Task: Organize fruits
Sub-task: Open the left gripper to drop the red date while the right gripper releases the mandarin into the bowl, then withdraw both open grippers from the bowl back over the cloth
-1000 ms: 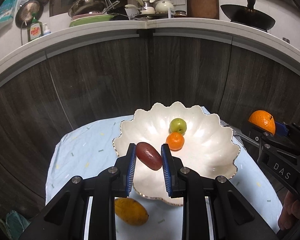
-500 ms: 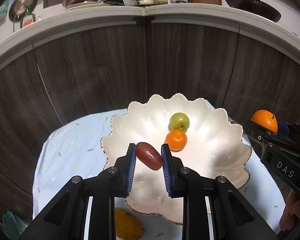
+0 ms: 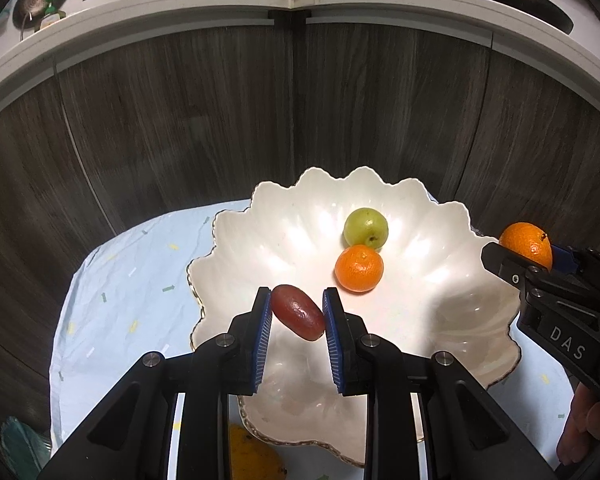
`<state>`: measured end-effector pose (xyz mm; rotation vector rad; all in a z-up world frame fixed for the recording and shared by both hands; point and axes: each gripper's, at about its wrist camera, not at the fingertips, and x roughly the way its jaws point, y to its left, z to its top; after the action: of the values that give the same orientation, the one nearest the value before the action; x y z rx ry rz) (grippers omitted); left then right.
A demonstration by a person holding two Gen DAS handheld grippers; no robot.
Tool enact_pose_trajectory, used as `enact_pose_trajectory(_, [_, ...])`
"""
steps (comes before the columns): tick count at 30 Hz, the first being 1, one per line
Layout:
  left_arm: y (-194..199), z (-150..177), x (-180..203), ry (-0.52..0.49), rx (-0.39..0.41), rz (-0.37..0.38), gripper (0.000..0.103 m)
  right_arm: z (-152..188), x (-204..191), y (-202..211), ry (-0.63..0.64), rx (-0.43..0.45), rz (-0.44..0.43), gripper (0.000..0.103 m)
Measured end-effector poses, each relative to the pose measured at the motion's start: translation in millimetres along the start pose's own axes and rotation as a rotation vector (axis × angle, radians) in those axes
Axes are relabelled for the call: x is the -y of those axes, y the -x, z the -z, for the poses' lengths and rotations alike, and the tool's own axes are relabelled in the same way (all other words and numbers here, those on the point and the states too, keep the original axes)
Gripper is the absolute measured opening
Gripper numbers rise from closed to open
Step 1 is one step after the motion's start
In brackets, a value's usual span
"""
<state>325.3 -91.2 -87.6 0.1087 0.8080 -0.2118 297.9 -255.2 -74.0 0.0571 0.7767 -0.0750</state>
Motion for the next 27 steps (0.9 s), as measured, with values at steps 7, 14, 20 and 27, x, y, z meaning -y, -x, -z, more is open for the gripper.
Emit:
enact_pose_trajectory(7, [-7.3, 0.6, 2.1, -0.005, -0.020, 0.000, 0.027, 0.4, 2.9, -6.9, -0.009, -0.020, -0.005, 0.047])
enact_pose_trajectory(14, [-7.8, 0.8, 3.2, 0.004, -0.023, -0.012, 0.055, 1.6, 3.6, -10.9, -0.003, -0.041, -0.017, 0.047])
enact_pose_trajectory(20, [-4.6, 1.9, 0.6, 0.014, -0.025, -0.026, 0.067, 3.9, 6.5, -9.5, -0.015, -0.054, -0.015, 0.056])
enact_pose_trajectory(27, [11.3, 2.3, -3.0, 0.021, -0.006, -0.039, 0.079, 1.1, 5.6, 11.1, -0.017, 0.011, 0.003, 0.078])
